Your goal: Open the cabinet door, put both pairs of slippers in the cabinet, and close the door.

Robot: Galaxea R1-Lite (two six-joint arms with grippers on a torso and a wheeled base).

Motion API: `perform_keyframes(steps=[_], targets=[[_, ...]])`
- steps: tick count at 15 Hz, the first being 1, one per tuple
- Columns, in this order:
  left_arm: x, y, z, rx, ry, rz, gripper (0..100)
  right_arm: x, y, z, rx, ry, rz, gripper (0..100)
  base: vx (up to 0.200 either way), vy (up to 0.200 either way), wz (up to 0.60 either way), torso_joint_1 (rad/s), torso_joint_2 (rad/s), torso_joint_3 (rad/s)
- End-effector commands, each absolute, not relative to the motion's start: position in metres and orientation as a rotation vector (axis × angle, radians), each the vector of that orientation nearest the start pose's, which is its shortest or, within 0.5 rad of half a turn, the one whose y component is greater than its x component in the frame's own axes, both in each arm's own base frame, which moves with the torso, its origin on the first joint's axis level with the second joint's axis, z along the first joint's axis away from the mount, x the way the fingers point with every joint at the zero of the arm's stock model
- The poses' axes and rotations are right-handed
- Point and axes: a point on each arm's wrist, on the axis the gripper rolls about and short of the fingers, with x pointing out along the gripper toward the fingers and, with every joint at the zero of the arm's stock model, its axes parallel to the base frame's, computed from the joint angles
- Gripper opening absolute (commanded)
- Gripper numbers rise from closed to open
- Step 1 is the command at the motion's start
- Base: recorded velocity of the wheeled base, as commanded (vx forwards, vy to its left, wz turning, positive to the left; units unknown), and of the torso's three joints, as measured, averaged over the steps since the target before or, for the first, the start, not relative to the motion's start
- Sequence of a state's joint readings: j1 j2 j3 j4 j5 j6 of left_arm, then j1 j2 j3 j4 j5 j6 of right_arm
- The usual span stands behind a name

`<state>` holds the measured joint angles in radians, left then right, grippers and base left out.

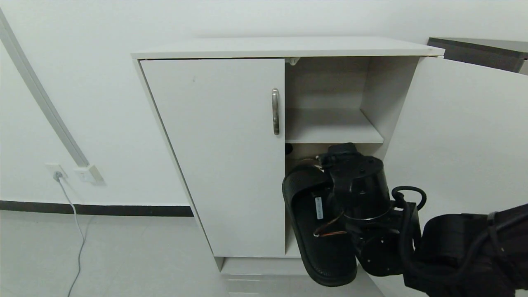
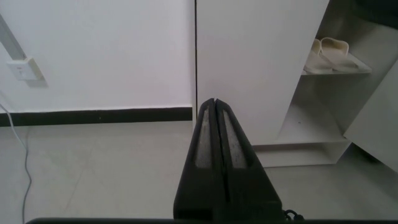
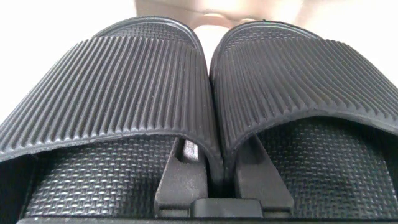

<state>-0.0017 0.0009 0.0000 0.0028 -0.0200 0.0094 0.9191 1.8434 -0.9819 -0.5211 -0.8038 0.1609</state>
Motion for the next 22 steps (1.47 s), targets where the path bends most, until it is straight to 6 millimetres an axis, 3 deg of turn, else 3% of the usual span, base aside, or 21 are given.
perform_keyframes(steps=[1, 7, 16, 22], targets=[[-0.023, 0.000, 0.075, 0.009, 0.004, -0.023, 0, 0.222, 0.252, 0.210, -0.015, 0.208, 0.069, 0, 0.000, 0.000, 0.00, 0.000, 0.00, 0.000], [-0.023, 0.000, 0.075, 0.009, 0.005, -0.021, 0, 0.231, 0.241, 0.235, 0.001, 0.230, 0.020, 0, 0.000, 0.000, 0.00, 0.000, 0.00, 0.000], [-0.023, 0.000, 0.075, 0.009, 0.005, -0.021, 0, 0.233, 0.241, 0.229, -0.014, 0.243, 0.014, 0, 0.000, 0.000, 0.00, 0.000, 0.00, 0.000], [-0.023, 0.000, 0.075, 0.011, 0.004, -0.023, 0, 0.234, 0.241, 0.230, -0.011, 0.241, 0.011, 0, 0.200, 0.000, 0.00, -0.001, 0.00, 0.005]])
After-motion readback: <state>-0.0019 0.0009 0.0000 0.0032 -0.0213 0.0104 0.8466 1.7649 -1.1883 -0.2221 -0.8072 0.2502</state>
